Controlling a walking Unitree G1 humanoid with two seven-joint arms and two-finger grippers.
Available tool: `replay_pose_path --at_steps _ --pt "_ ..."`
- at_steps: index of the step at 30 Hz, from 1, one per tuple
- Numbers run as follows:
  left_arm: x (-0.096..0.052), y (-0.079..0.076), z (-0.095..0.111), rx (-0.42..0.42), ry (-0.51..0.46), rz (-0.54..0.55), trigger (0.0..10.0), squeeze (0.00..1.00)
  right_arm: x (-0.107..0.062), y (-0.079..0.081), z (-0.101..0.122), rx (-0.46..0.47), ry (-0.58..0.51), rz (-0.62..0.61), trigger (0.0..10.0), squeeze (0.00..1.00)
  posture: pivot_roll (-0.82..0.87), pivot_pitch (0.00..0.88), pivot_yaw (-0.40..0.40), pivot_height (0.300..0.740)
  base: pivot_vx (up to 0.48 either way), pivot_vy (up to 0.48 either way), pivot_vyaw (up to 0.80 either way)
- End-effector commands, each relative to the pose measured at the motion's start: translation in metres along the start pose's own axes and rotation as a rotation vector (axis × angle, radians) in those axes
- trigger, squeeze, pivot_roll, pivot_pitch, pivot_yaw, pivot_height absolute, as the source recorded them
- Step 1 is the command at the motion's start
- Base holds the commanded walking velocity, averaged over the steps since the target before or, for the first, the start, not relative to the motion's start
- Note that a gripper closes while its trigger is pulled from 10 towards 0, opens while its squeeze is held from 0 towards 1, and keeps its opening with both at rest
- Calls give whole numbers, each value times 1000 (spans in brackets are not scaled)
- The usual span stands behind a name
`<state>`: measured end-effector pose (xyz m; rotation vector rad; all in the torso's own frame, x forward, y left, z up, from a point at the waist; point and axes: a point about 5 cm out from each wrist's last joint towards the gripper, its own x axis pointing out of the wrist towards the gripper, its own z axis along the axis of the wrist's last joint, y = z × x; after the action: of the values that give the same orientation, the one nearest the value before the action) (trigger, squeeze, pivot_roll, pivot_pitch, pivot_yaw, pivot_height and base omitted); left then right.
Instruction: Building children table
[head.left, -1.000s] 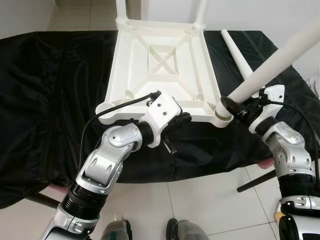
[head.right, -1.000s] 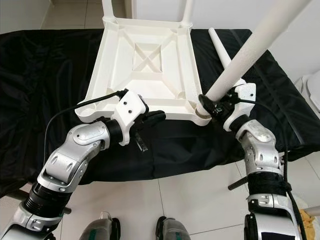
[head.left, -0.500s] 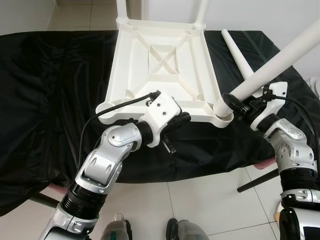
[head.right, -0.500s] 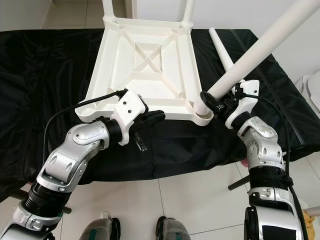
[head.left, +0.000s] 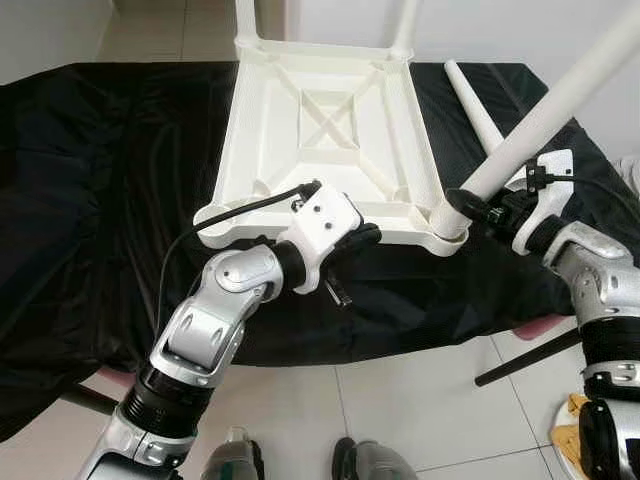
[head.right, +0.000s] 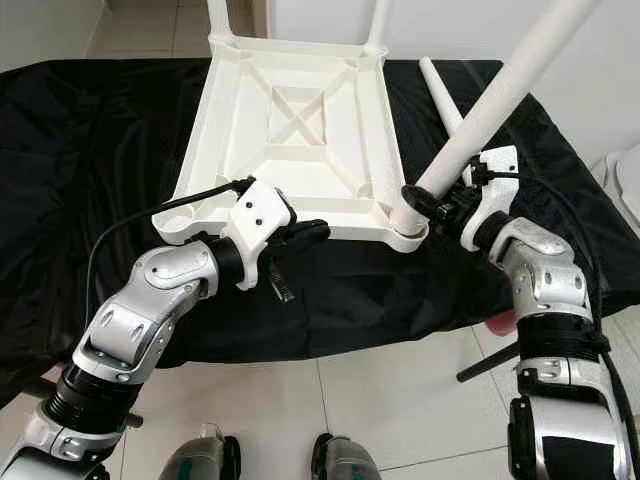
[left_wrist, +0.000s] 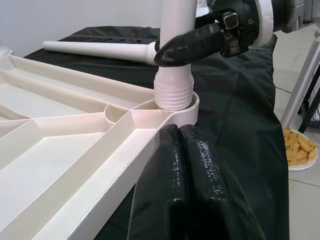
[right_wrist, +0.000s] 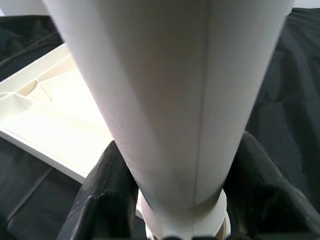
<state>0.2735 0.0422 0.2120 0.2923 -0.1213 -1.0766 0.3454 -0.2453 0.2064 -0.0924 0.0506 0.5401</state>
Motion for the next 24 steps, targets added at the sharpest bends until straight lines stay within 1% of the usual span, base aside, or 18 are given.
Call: replay_pose_path --at_steps 1,6,8,12,13,18,22,23,24 --pt "0 0 4 9 -10 28 10000 0 -3 -2 -19 49 103 -7 10000 0 71 116 -29 740 0 0 0" --pt "0 -1 4 7 -10 30 10000 0 -5 -4 -21 51 128 -7 10000 0 71 118 -31 740 0 0 0" --pt "-1 -1 3 7 -9 30 10000 0 -6 -5 -24 75 154 -2 10000 0 70 117 -32 740 0 0 0" --pt "0 -1 3 5 -9 30 10000 0 -7 -6 -26 92 170 0 10000 0 70 117 -32 740 0 0 0" --pt "0 -2 3 6 -9 29 10000 0 -9 -8 -28 102 192 3 10000 0 73 117 -32 740 0 0 0" --pt "-1 -2 3 6 -9 29 10000 0 -10 -10 -29 105 210 1 10000 0 72 116 -33 740 0 0 0" --pt "0 -3 3 4 -10 26 10000 0 -5 -8 -31 105 213 -6 10000 0 70 114 -33 740 0 0 0" --pt "0 -3 3 3 -12 25 10000 0 -1 -5 -33 113 210 -11 10000 0 70 114 -35 740 0 0 0" --pt "0 -3 3 3 -12 25 10000 0 -1 -5 -33 113 210 -11 10000 0 70 114 -35 740 0 0 0"
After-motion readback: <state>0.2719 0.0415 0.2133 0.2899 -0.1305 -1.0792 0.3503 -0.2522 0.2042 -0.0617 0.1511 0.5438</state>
